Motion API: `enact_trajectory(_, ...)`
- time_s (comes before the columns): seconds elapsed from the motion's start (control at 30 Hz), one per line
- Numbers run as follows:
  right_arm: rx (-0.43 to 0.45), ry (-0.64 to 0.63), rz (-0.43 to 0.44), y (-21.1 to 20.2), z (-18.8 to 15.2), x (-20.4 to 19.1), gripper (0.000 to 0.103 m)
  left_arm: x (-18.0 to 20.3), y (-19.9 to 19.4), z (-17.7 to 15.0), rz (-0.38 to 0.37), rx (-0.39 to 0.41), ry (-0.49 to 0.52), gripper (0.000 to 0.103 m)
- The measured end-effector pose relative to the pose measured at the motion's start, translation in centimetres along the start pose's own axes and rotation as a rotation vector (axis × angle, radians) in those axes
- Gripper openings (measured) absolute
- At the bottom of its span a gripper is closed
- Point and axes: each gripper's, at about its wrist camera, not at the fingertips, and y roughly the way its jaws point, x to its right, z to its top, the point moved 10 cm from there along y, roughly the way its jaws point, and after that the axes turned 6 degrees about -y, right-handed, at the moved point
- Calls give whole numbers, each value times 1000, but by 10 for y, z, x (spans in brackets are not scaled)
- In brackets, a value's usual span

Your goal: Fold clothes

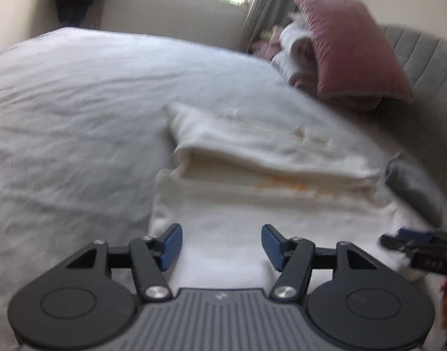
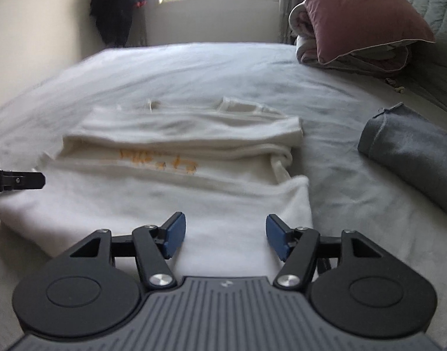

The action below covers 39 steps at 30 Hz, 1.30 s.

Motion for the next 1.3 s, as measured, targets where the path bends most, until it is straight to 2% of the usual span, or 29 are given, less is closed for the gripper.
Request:
enact_trajectory(0.13,-7,-5,0,-4,-12,17,66,-9,-12,-5,-35,-1,23,59)
enact_trajectory(0.2,-4,29,15,-13,-14,27,67,-13,-25,-5,-75,-9,-15,60)
enact_trajectory(0.27,-19,112,57,-24,-15,38,67,-20,-39,-3,-147,-18,-82,62)
enact_trajectory(0.3,-25,168,113,-30,-15,41,68,-24,-45,-2,-183,-26,-120,63)
enact_trajectory(0.4,-17,312,277,-50,-13,49,73,-44,-54,-1,-237,-71,-252,63)
enact_trajectory(0.43,-18,340,300,-54,-14,52,73,-52,-55,-1,-246,-85,-296,63)
enact_trajectory(0.57,-88,457,330,-56,-30,67,73,-73,-55,-11,-256,-165,-383,63)
enact_trajectory(0.67,-165,593,356,-52,-48,78,73,-78,-52,-22,-274,-257,-424,63)
enact_trajectory(0.83,-226,754,451,-54,-54,87,73,-79,-44,-31,-381,-356,-578,62)
enact_trajectory(0.93,-245,768,491,-52,-54,79,73,-72,-33,-37,-418,-367,-626,62)
enact_trajectory(1.07,-231,748,490,-43,-50,70,74,-62,-21,-35,-434,-330,-657,61)
enact_trajectory(1.2,-203,764,505,-34,-44,65,74,-55,-12,-30,-427,-295,-663,59)
enact_trajectory(1.3,-182,774,514,-27,-39,63,72,-55,-5,-27,-411,-276,-666,52)
